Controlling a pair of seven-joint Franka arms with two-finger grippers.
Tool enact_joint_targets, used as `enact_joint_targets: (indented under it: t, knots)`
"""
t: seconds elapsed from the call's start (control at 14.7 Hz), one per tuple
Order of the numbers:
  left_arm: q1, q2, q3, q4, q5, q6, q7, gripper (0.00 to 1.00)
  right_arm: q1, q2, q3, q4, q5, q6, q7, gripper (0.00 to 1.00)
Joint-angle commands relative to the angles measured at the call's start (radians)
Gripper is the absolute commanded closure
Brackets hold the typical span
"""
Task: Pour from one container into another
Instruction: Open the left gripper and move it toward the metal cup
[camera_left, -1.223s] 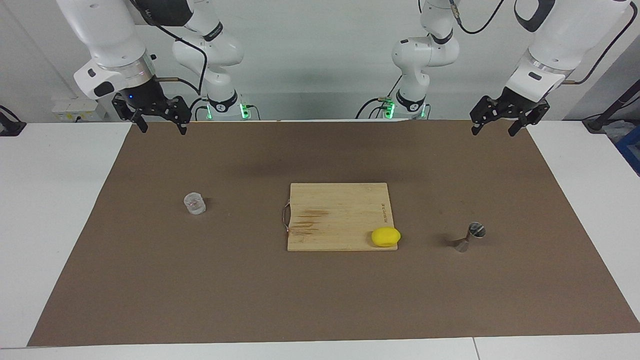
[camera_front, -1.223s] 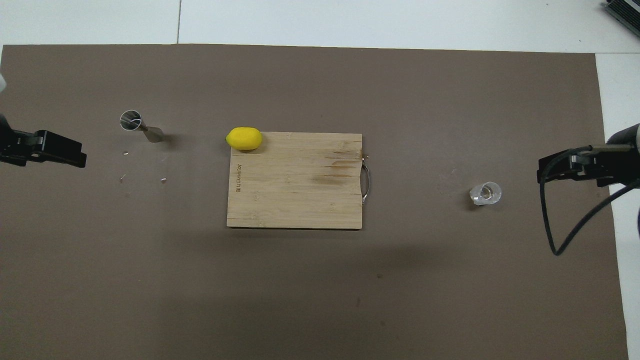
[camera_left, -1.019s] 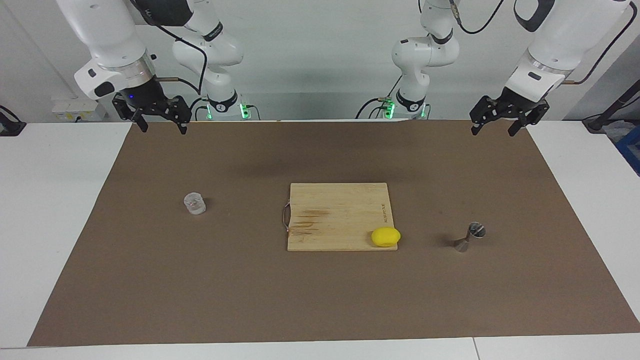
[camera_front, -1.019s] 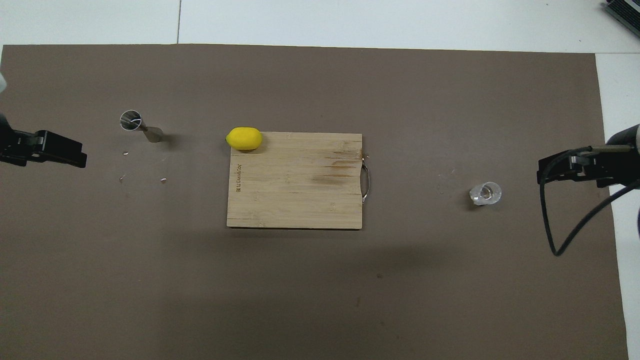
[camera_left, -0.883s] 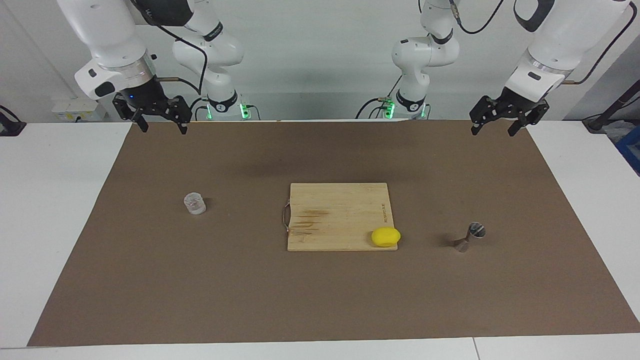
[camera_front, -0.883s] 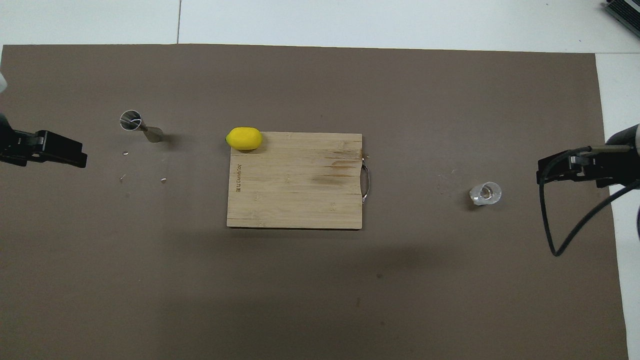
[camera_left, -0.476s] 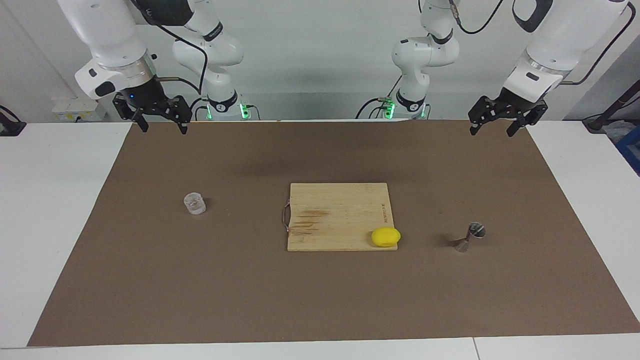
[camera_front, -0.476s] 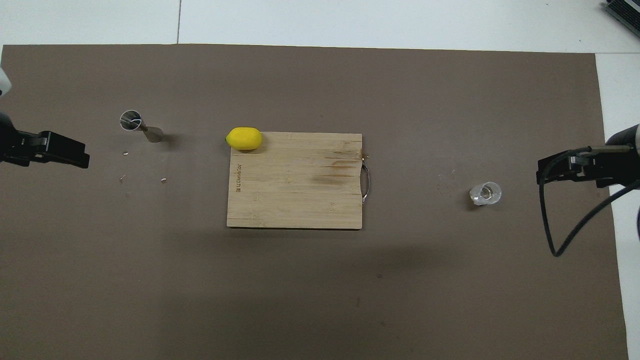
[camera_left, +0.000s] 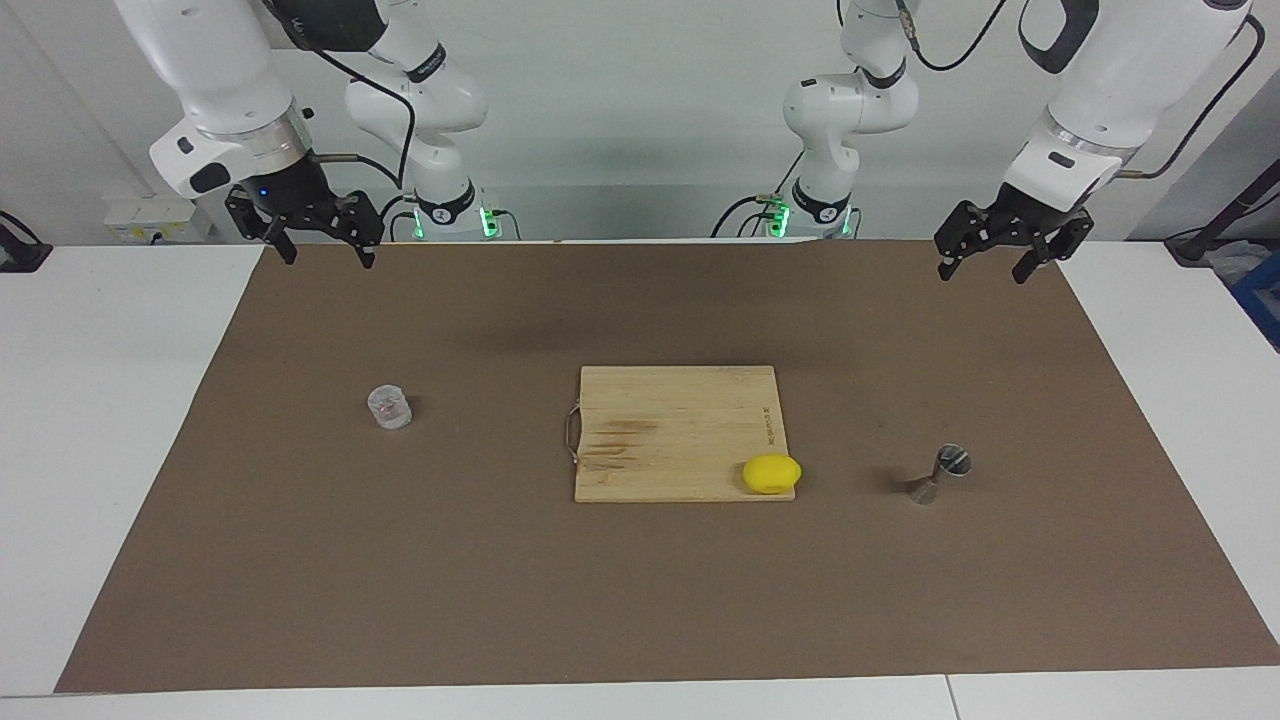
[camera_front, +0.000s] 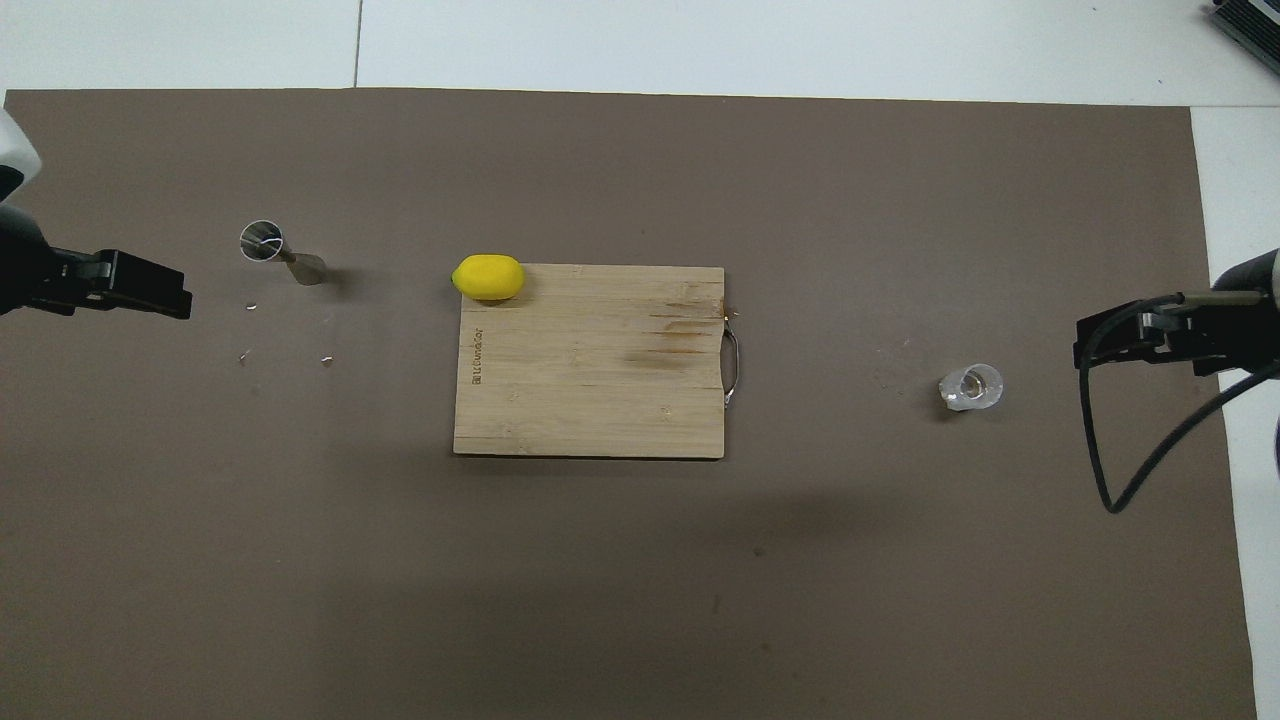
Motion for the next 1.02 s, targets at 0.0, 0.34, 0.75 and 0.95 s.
enact_joint_targets:
  t: [0.0,0.34,0.75,0.95]
  knots:
    - [0.009,0.028,0.011,-0.04,-0.028,0.046,0.009,0.0,-0.017,-0.015,0.004,-0.007,0.014,-0.011,-0.013,0.0]
    - [0.061,0.169,0.09,-0.021,-0.168,0.028,0.006,0.0,-0.017,-0.015,0.004,-0.007,0.014,-0.013,-0.013,0.0]
    - [0.055,0.286,0.307,-0.052,-0.41,0.031,-0.006,0.0,-0.017,-0.015,0.004,-0.007,0.014,-0.011,-0.013,0.0]
    - [0.052,0.323,0.402,-0.086,-0.557,0.029,-0.14,0.0,-0.017,-0.015,0.004,-0.007,0.014,-0.011,-0.013,0.0]
